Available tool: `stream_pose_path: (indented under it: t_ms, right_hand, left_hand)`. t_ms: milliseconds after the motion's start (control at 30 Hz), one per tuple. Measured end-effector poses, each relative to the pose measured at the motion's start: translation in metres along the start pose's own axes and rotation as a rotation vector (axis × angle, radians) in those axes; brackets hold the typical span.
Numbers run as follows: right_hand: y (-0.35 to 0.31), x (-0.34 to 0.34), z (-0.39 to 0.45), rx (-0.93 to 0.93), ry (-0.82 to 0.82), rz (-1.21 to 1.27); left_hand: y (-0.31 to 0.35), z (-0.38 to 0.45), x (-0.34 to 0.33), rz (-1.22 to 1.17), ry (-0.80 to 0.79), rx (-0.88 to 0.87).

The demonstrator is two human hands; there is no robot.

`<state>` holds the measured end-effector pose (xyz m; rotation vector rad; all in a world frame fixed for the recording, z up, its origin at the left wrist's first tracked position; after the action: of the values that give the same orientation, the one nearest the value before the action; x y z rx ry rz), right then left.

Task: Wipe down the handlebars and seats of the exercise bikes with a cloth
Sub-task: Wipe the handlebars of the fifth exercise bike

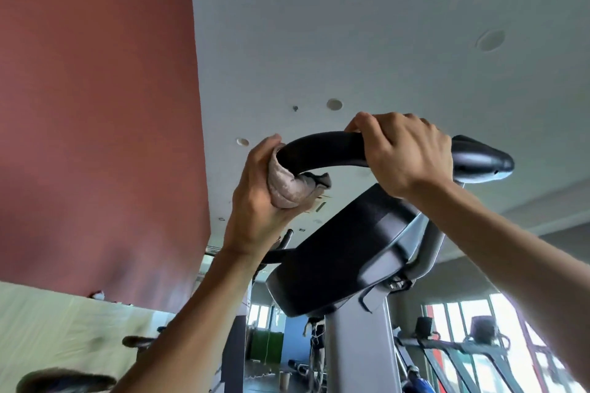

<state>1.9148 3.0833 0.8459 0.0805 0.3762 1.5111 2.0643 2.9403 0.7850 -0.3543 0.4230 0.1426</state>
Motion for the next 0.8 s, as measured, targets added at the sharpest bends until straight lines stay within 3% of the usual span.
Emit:
stream_pose_path:
  t_ms: [100,267,367,667,800]
  right_hand:
    - [0.002,0.000,0.001,-0.024,-0.003,-0.002]
    - [0.002,-0.001,0.001,-0.069,-0.055,-0.002]
    - [0.001,-0.001,-0.001,-0.067,-0.079,0.002]
    - [-0.004,0.001,0.001,-0.012,-0.074,0.124]
    - [-0.003,0.001,0.004,0.029,-0.145,0.304]
  left_hand:
    - [-0.013,-0.003,-0.005,-0.012,0.022,-0.001]
    - [-0.030,-0.013,-0.002,-0.028,-0.097,0.199]
    - [-0.014,-0.013,0.003,-0.048,-0.097,0.194]
    - [0.066,0.019,0.008,0.223,0.026,-0.218]
    - [0.087,0.023,0.001,0.365,0.034,-0.288]
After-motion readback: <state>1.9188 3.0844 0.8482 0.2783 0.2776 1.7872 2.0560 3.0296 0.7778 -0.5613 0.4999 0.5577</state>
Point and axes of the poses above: each hand's wrist, its own z-axis towards the middle knuckle, its own x-axis out of the back of the hand, y = z × x, the point moved 7 cm from there along z, towards the middle knuckle, and after that the axes turned 5 degrees about x, right-handed, at the moved point
